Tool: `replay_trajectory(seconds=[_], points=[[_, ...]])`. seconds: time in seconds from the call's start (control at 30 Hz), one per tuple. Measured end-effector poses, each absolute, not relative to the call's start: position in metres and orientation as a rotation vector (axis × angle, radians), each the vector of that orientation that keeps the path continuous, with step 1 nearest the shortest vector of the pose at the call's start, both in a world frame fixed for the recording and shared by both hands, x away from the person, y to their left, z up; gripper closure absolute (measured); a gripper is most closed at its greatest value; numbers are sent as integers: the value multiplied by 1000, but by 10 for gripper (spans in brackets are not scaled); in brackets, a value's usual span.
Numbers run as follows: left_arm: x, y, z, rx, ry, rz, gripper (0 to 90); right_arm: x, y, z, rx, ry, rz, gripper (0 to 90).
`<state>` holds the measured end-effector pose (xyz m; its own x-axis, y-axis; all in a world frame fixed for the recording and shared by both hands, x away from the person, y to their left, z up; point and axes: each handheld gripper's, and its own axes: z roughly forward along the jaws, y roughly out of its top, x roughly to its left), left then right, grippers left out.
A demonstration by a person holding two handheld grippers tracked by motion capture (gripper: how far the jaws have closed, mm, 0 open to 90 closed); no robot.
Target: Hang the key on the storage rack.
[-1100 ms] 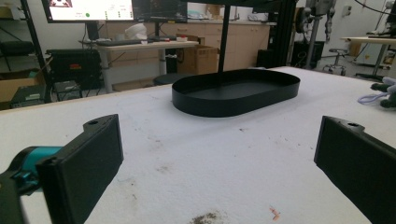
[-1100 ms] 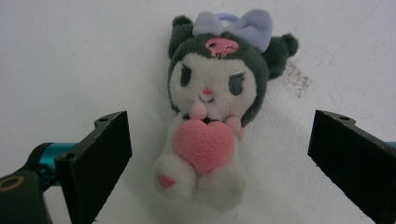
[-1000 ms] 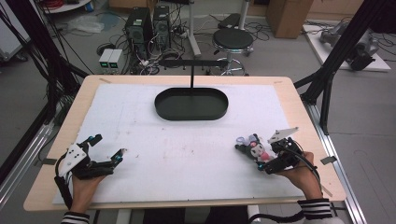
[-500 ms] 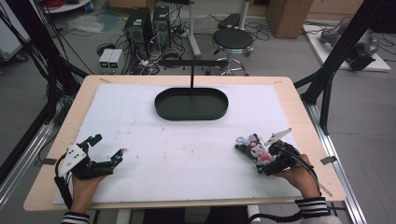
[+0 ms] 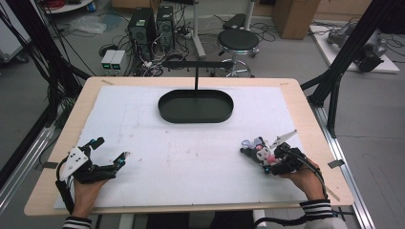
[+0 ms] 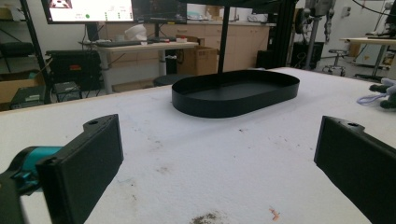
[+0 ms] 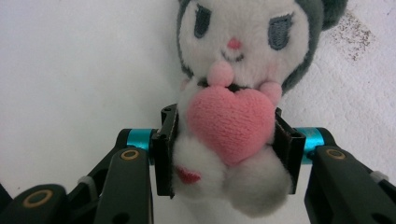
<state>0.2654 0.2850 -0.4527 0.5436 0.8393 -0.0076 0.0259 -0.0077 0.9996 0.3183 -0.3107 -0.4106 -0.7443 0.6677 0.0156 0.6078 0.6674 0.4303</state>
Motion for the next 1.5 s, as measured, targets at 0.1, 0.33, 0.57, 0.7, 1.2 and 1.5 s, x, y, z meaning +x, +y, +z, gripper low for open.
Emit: replay_trajectory(seconds=[0.1,0.33,0.57,0.7,1.2,1.5], points=[[265,285,-453,1445,792,763,17,318,-311,-410,1034,2736,636,532],[265,285,-453,1446,793,764,17,318,-310,-408,984,2729,680,539],[265,285,-453,1446,792,764,17,324,-304,-391,931,2668,800,543],[265,285,-453,1446,793,764,17,328,-299,-379,905,2638,850,543],[265,285,-453,1448,794,762,17,358,-285,-341,894,2531,1048,543],[266,285,-453,1449,795,760,17,380,-271,-319,912,2480,1108,543]])
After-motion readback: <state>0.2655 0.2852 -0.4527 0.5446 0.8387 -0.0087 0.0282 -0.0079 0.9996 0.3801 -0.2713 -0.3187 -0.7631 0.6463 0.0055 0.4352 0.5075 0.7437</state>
